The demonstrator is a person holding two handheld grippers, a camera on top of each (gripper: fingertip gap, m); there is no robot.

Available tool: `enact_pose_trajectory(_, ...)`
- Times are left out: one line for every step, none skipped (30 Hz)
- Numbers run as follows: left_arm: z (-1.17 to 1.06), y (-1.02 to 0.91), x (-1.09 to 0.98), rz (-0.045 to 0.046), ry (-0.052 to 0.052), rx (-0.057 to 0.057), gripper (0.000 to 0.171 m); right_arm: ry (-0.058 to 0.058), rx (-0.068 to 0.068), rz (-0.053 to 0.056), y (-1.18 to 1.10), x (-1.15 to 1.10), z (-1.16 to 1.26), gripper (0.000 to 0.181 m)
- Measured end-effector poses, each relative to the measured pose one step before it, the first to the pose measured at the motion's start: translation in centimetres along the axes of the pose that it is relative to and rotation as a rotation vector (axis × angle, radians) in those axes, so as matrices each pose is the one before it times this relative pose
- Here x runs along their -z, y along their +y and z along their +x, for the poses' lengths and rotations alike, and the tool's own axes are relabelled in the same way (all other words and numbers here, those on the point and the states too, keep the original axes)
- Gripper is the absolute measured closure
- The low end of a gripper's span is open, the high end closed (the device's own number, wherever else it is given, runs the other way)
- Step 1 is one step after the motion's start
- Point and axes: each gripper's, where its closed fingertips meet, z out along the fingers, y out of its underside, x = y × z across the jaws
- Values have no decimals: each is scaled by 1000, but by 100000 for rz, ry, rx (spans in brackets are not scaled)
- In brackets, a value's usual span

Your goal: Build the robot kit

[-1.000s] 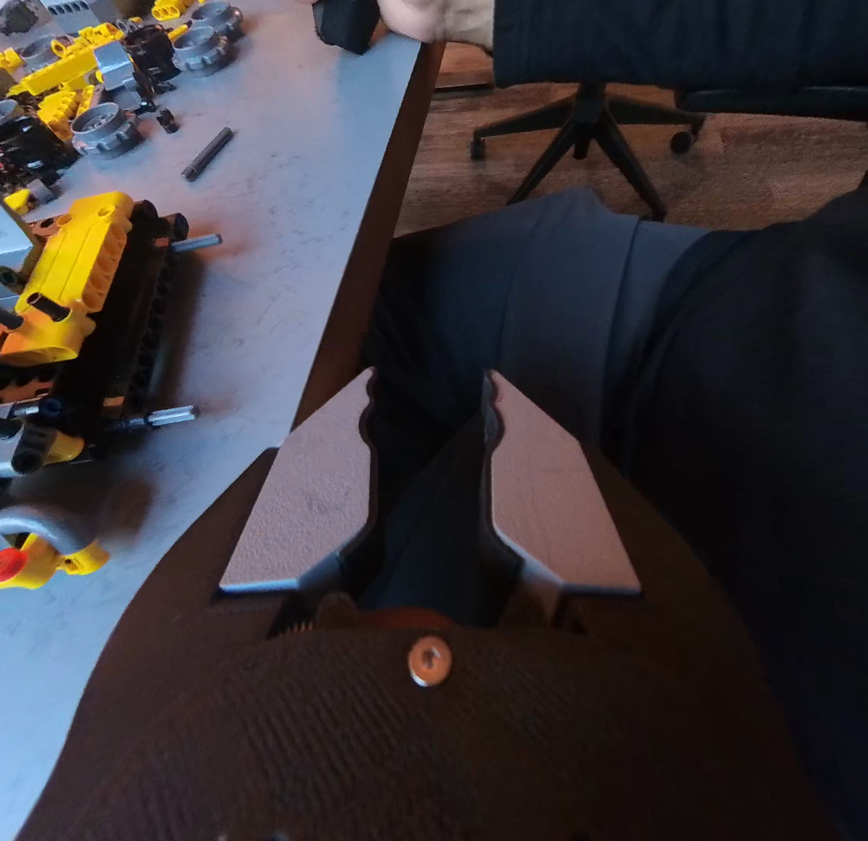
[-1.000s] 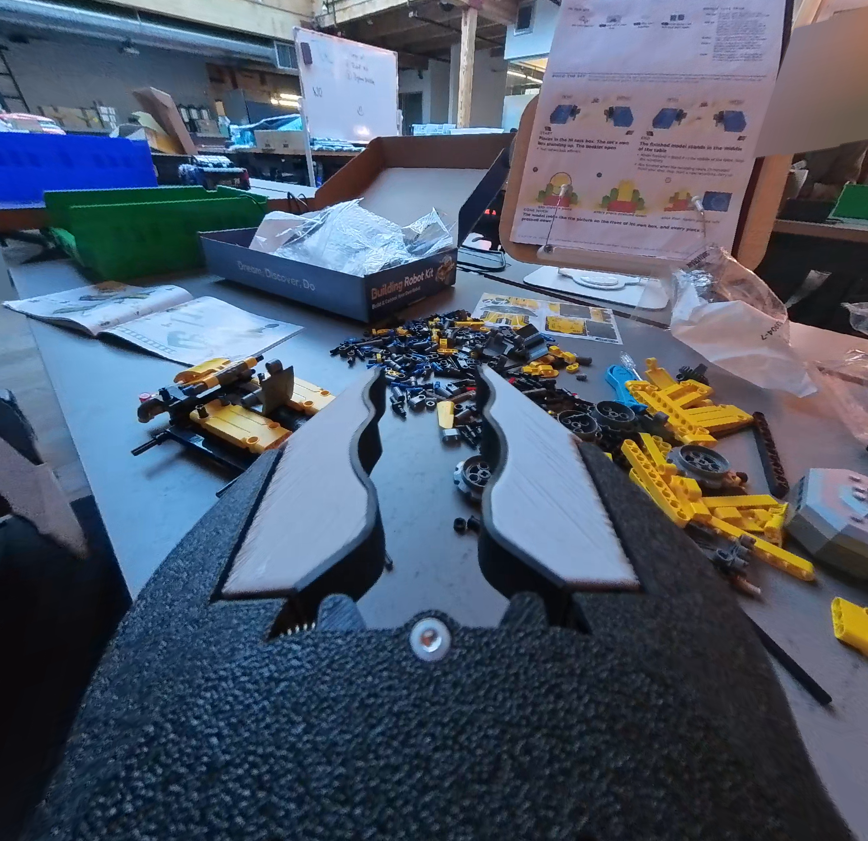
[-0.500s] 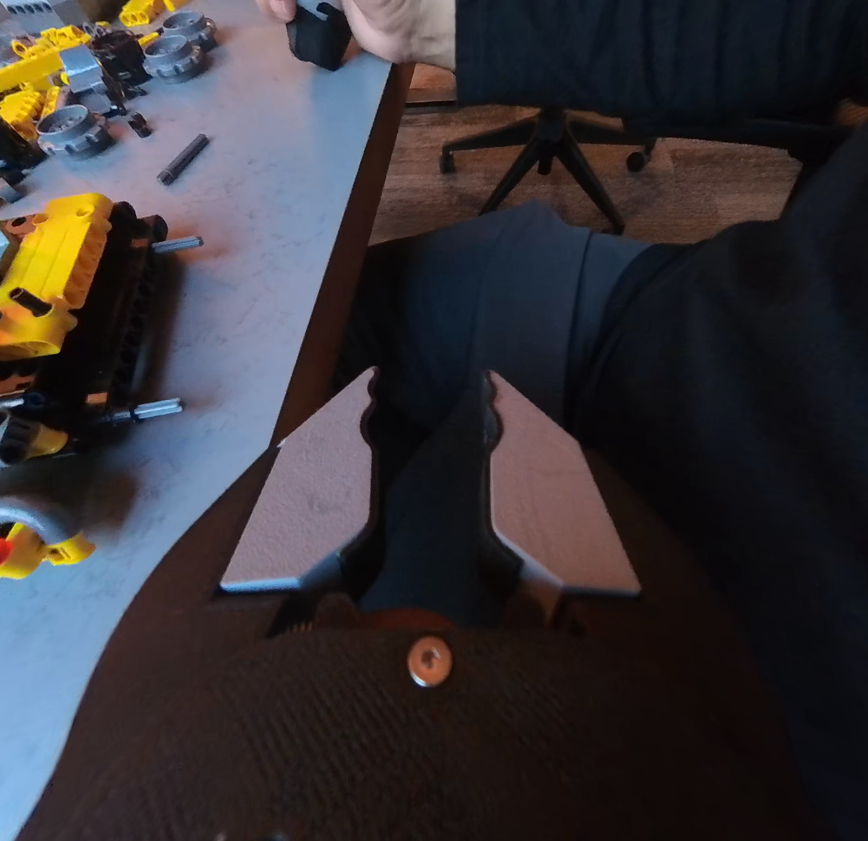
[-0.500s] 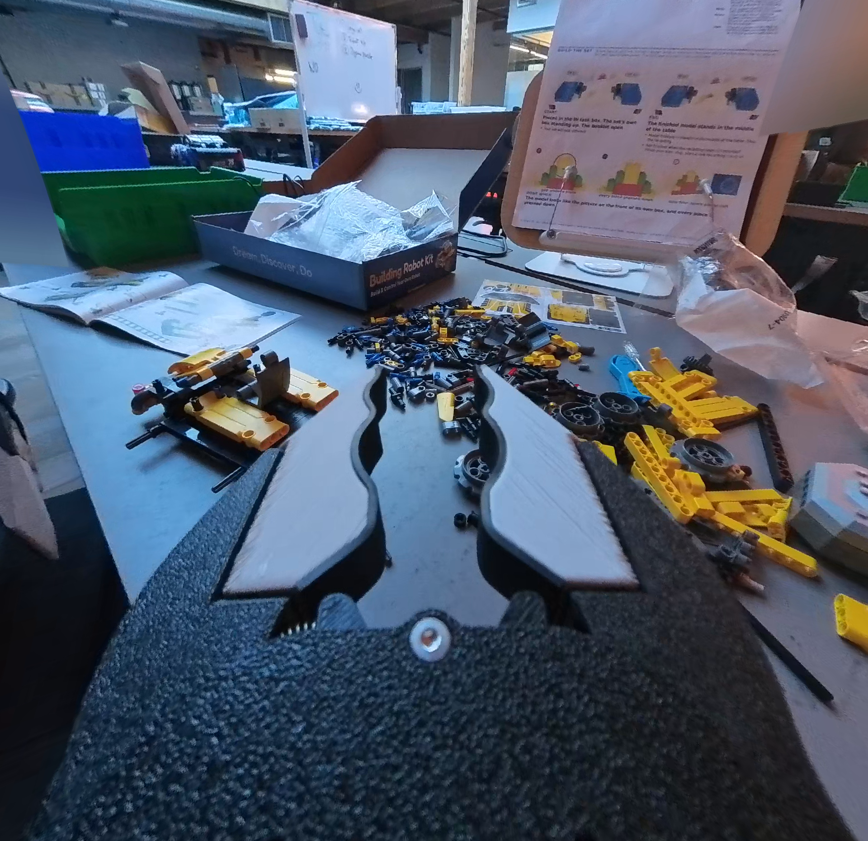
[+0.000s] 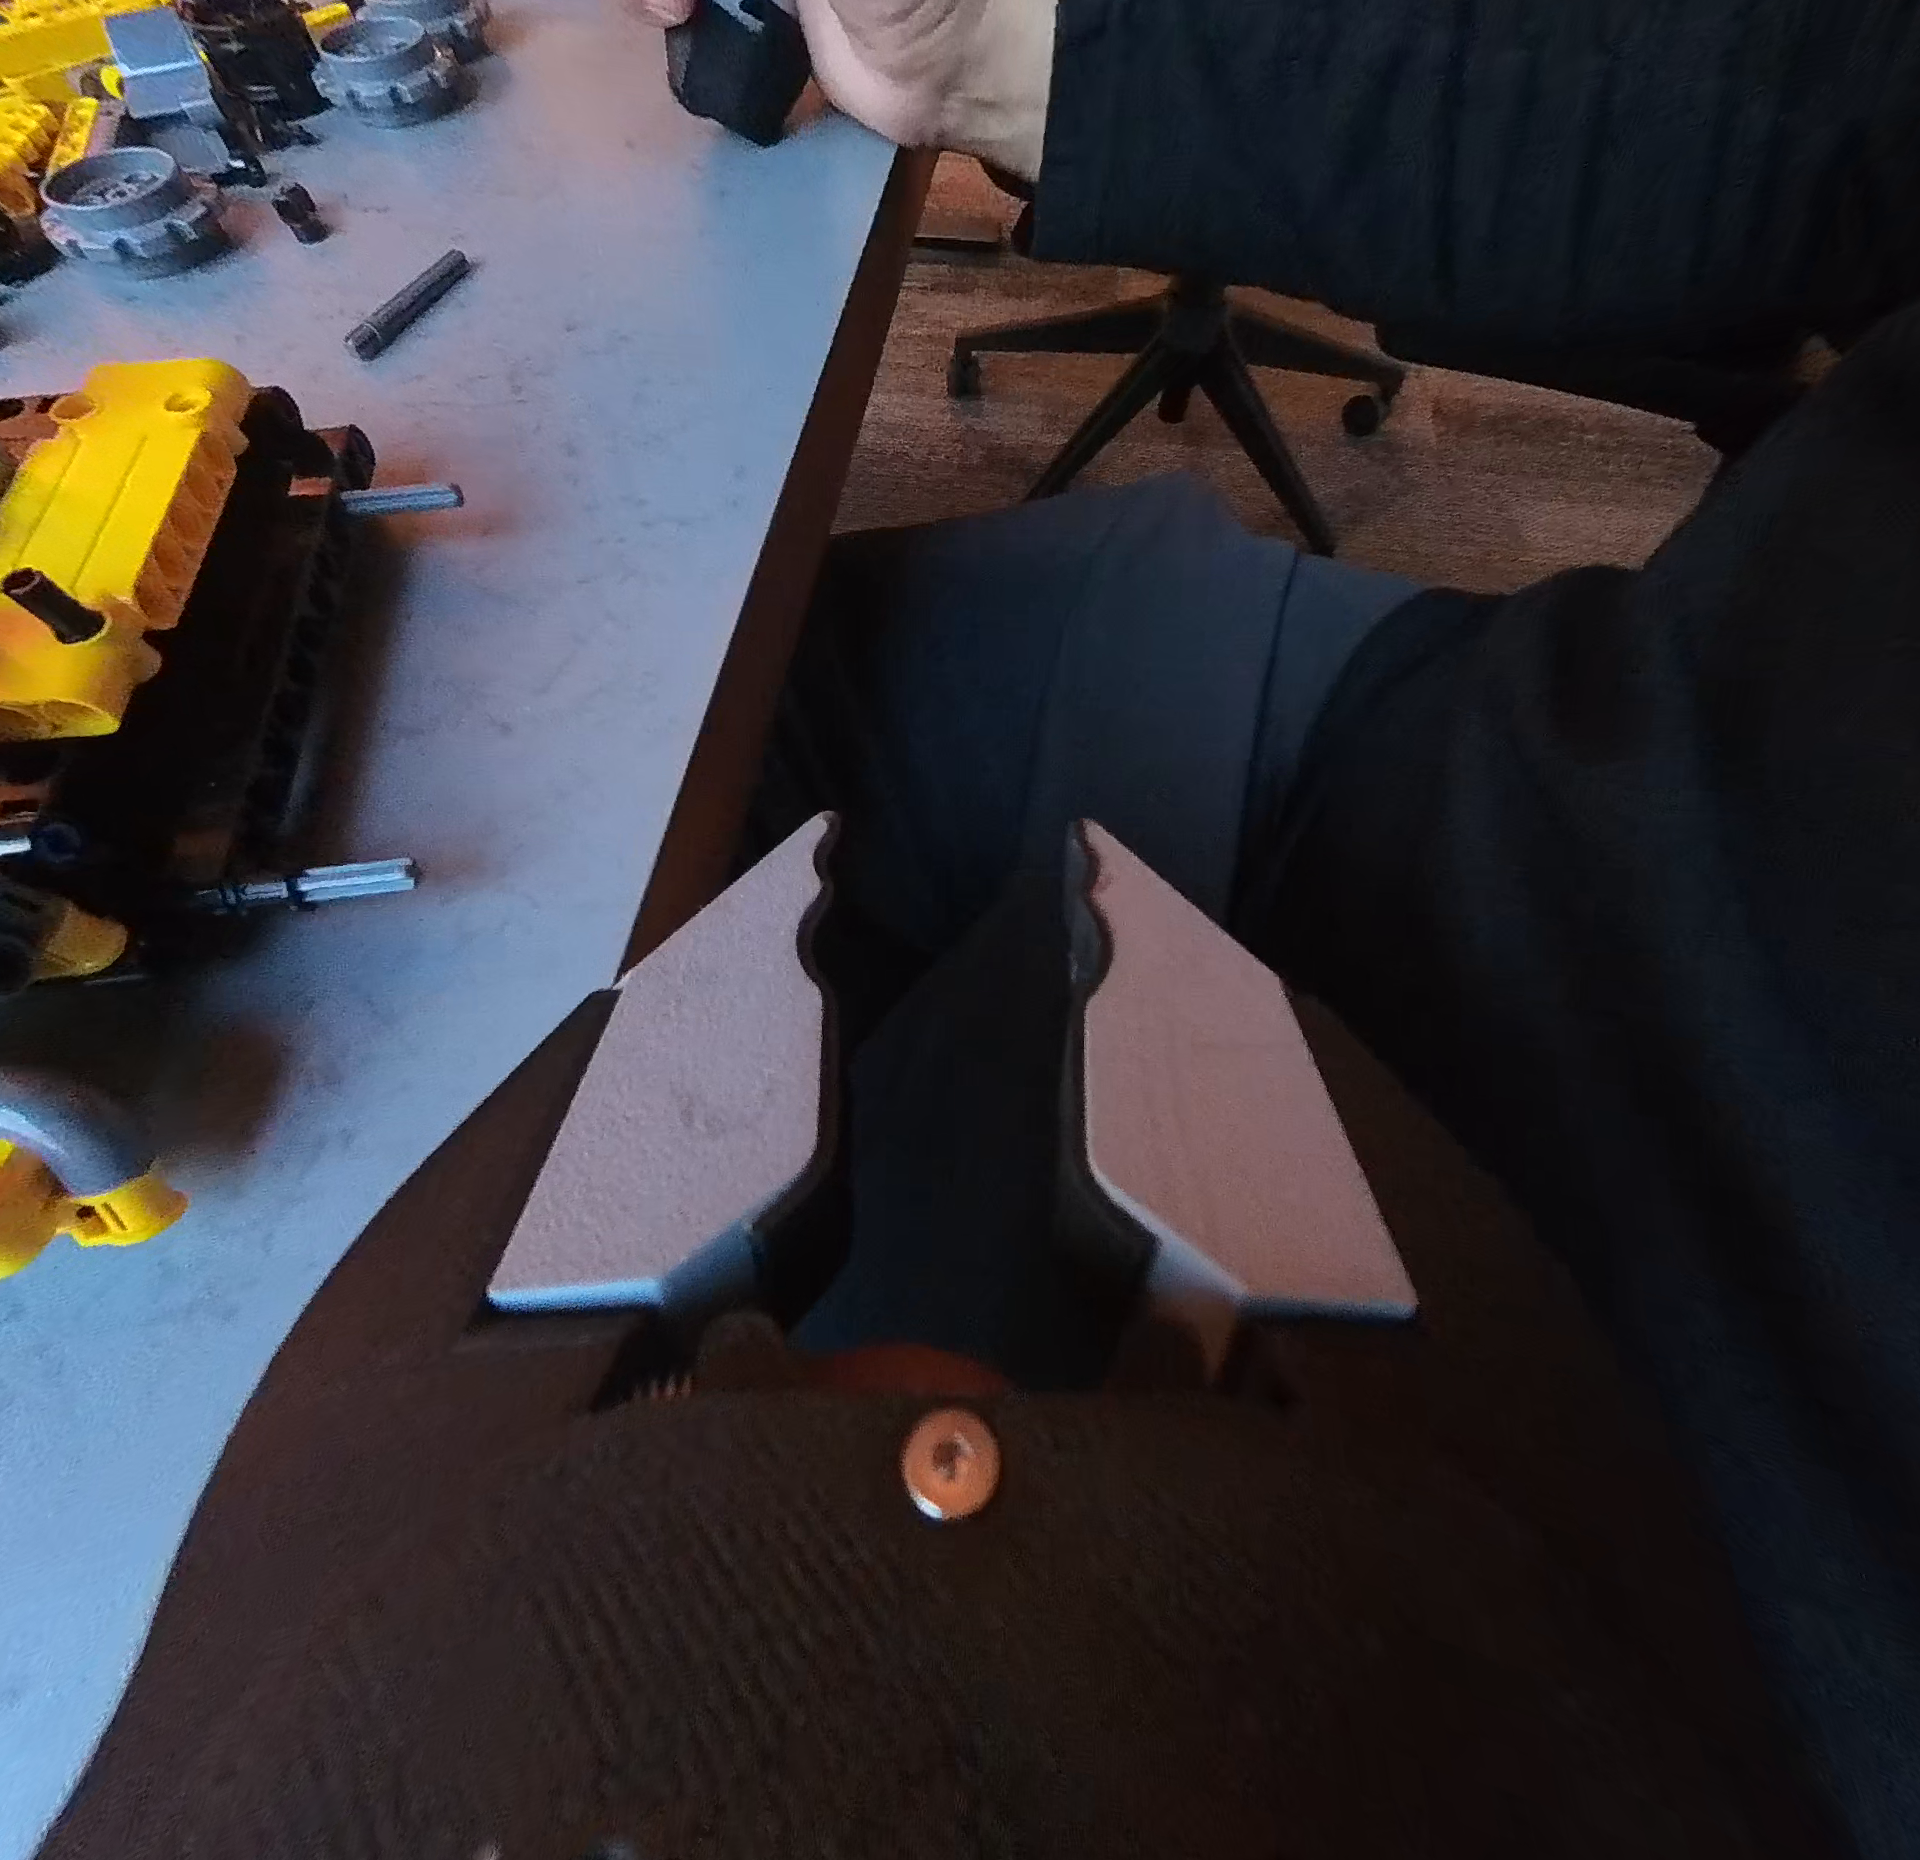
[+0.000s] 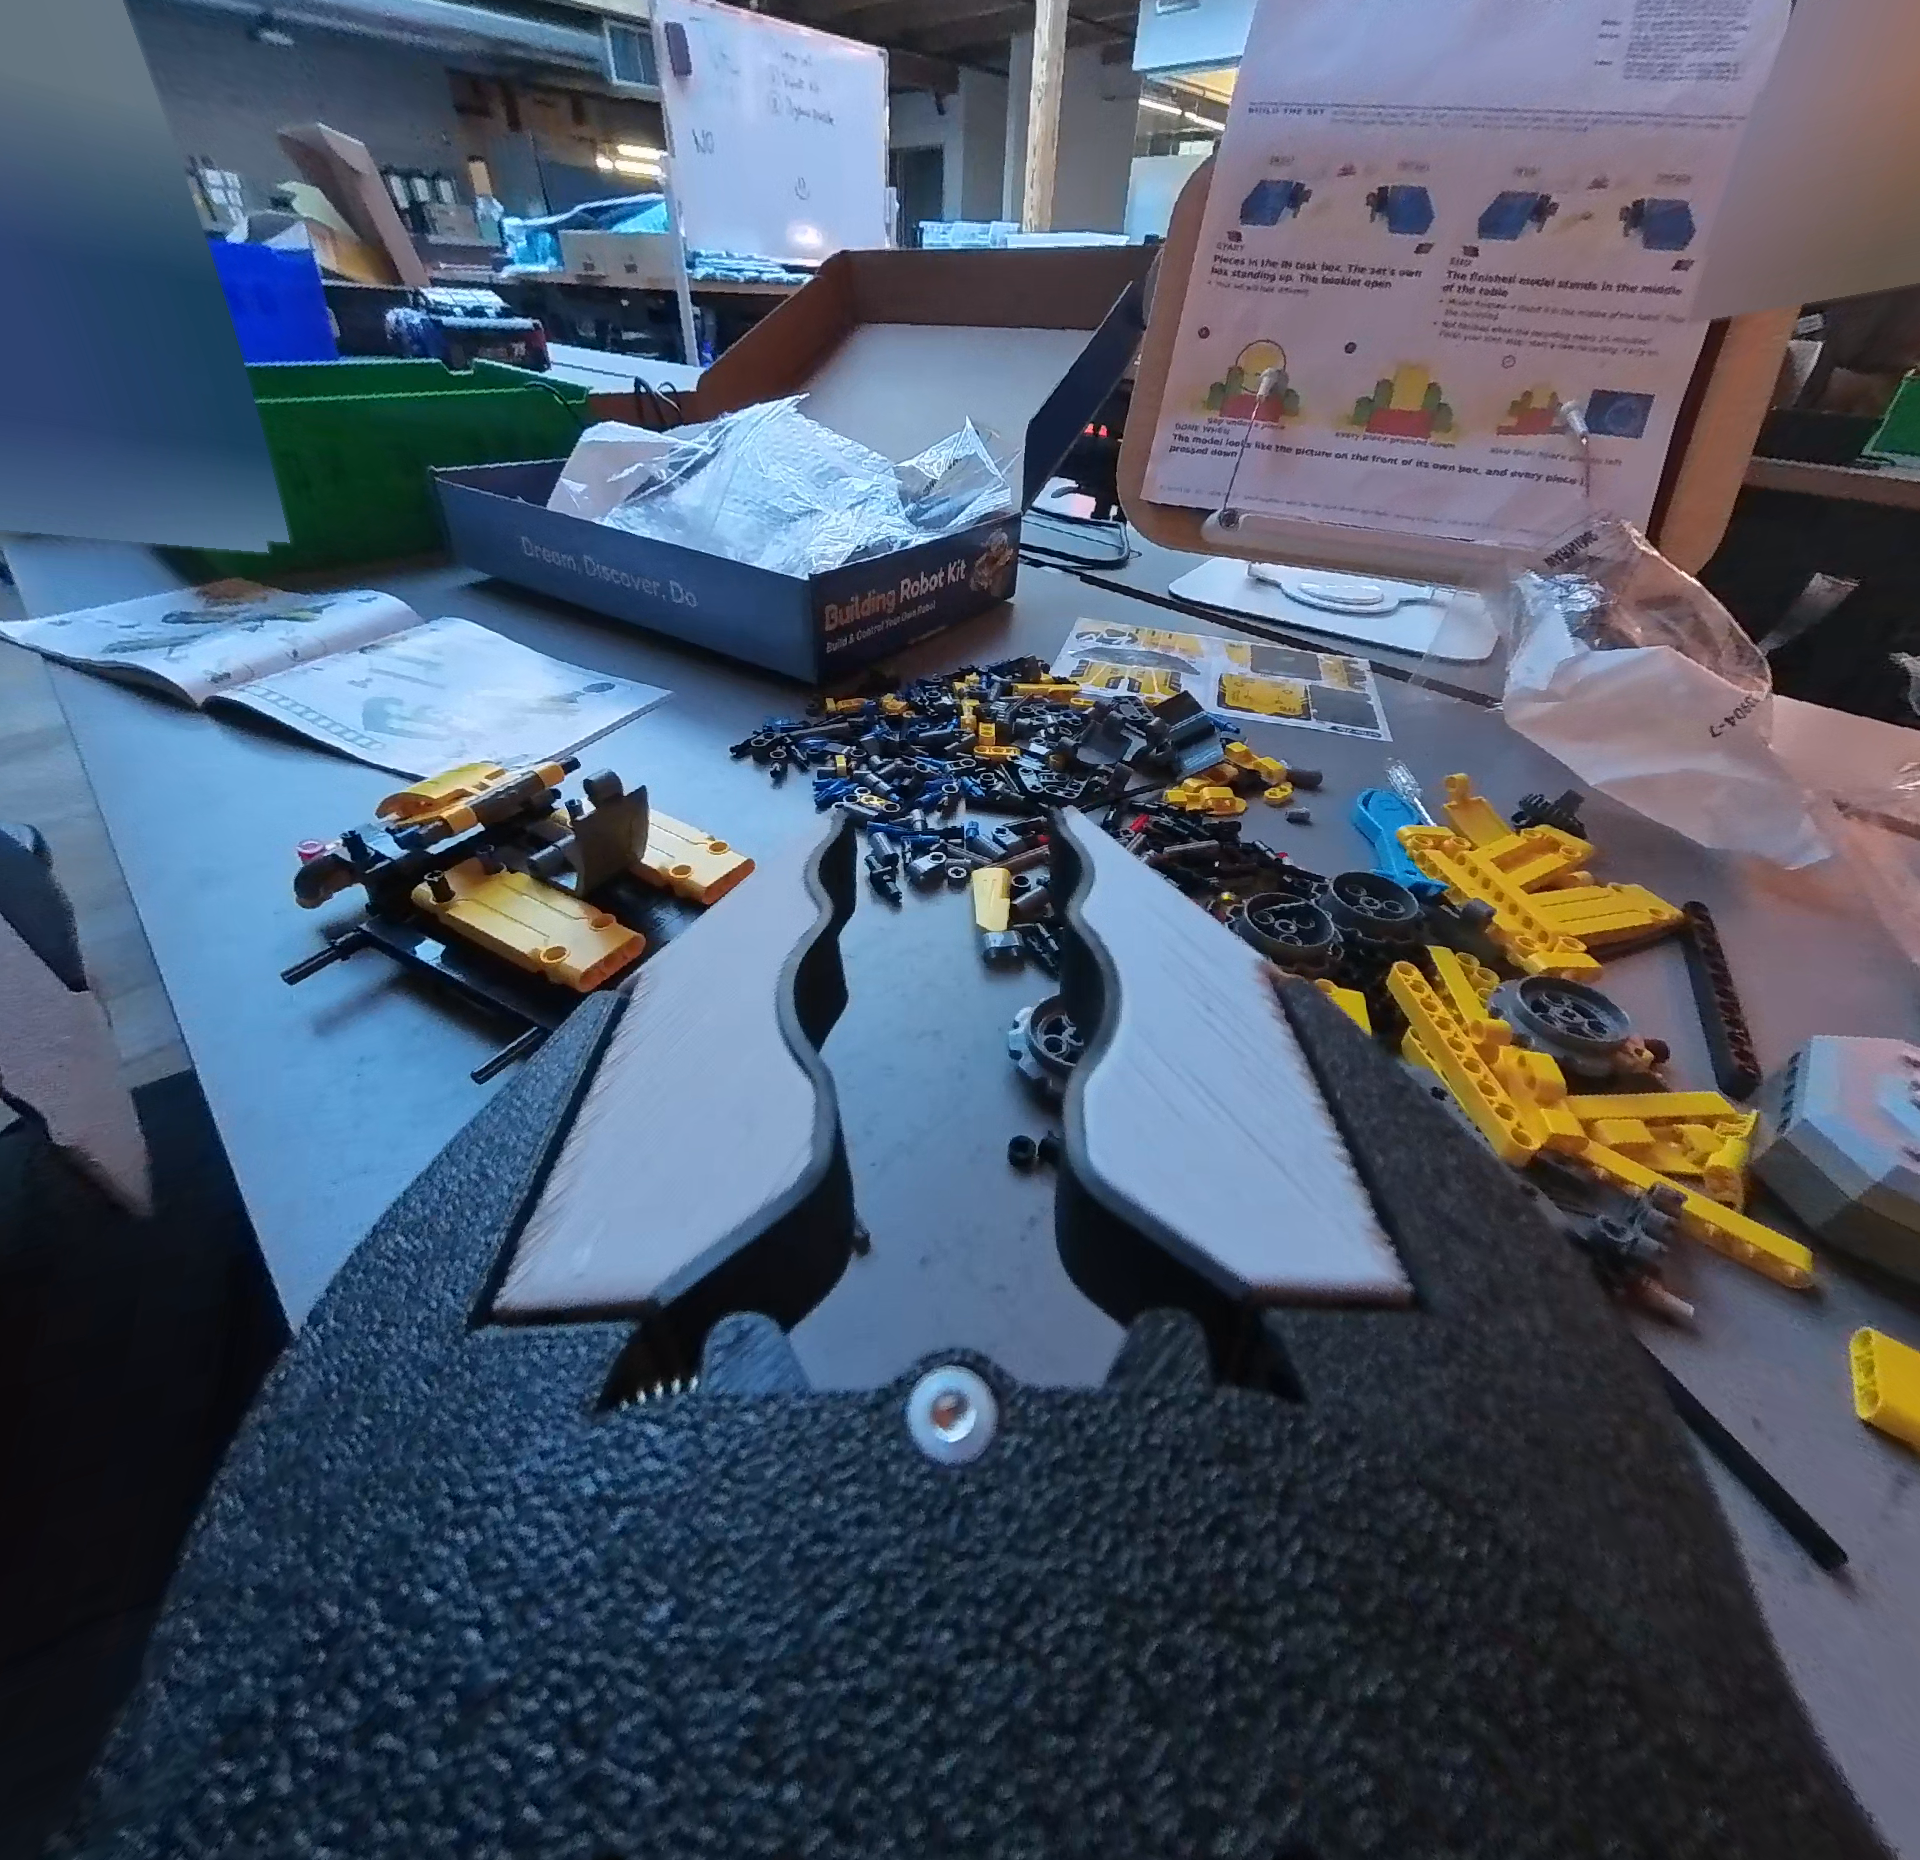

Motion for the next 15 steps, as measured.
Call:
enact_pose_trajectory(-19,-6,-11,-5,-7,156,133,-117,211,-91,11,-8,-34,145)
enact_pose_trajectory(-38,16,-27,-90,-109,90,133,-165,157,-145,18,-16,-37,146)
enact_pose_trajectory(-24,20,-30,-145,-47,64,133,-143,105,-118,14,-8,-36,146)
enact_pose_trajectory(-14,23,-28,-166,16,82,133,-73,47,-48,6,-6,-9,145)
enact_pose_trajectory(-6,24,-42,-139,37,61,133,-30,1,31,-4,8,-2,145)
enact_pose_trajectory(-16,20,-29,-151,15,60,133,-9,-52,60,-7,4,7,146)
enact_pose_trajectory(-19,14,-19,-143,23,106,133,-19,-81,51,4,4,3,146)
enact_pose_trajectory(5,10,-9,-34,39,96,133,2,-46,46,-5,5,8,146)
enact_pose_trajectory(2,6,12,7,0,22,133,35,33,43,-5,8,-1,146)
enact_pose_trajectory(6,-8,18,77,13,-46,133,23,108,4,-1,3,-9,146)
enact_pose_trajectory(17,-10,17,85,-2,-70,134,16,145,-71,8,-11,-11,146)
enact_pose_trajectory(3,1,5,16,6,-73,134,-15,131,-149,18,-16,-17,146)
enact_pose_trajectory(8,10,5,-69,73,-28,134,-11,97,-176,22,-15,-9,146)
enact_pose_trajectory(6,15,-10,-96,54,-16,134,-40,49,-167,21,-16,-17,146)
enact_pose_trajectory(6,14,-7,-68,26,-57,134,-61,11,-127,16,-22,-3,146)
